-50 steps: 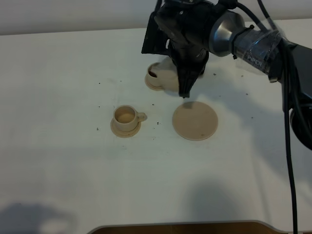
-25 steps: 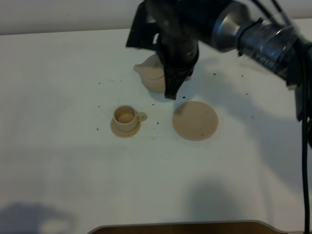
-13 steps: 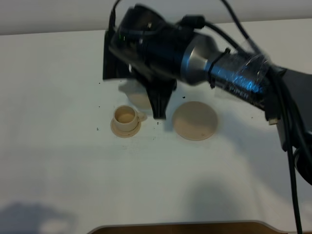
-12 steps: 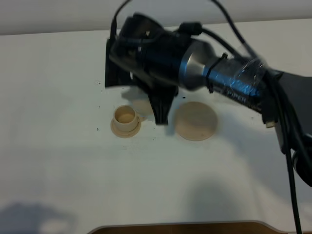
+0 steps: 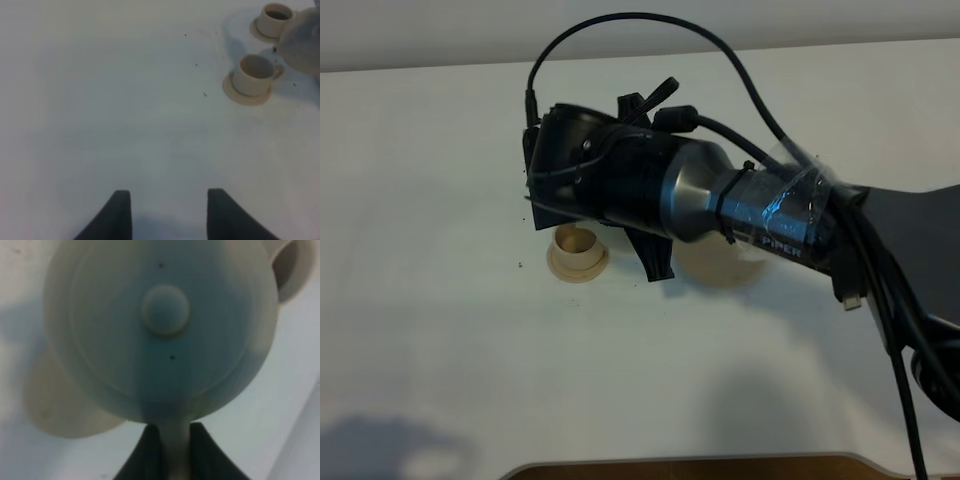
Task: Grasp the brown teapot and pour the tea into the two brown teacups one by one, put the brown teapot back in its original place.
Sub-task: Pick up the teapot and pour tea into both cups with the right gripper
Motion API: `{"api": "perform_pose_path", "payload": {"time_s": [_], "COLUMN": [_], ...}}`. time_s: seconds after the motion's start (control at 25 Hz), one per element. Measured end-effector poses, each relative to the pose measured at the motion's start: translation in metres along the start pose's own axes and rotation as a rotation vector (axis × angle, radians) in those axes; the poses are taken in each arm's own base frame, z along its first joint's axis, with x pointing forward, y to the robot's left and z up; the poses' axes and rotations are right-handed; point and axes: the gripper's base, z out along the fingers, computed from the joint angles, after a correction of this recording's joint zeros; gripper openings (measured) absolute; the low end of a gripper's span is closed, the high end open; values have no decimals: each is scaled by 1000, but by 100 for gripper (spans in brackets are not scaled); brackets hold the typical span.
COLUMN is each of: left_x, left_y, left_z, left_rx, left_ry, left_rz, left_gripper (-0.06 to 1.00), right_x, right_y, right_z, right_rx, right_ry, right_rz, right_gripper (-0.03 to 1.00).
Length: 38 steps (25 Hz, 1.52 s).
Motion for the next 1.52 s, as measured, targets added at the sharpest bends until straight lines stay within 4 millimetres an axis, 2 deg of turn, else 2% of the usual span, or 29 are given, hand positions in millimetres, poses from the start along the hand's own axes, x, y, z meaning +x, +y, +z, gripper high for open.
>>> {"api": "perform_pose_path", "payload": {"time_s": [0.32,1.08,1.52], "left_x": [0,0,0], "left_y": [0,0,0], "left_z": [0,0,0], "left_rx": [0,0,0], "left_ry": [0,0,0], "left_rz": [0,0,0], "left_gripper": [36,36,36], "right_x": [-12,-22,-19], "right_y": [6,7,5], "right_z": [22,13,11], "right_rx": [79,174,202], "right_ry": [75,88,130], "right_rz": [-101,-218,-284], "right_gripper": [12,12,12]}}
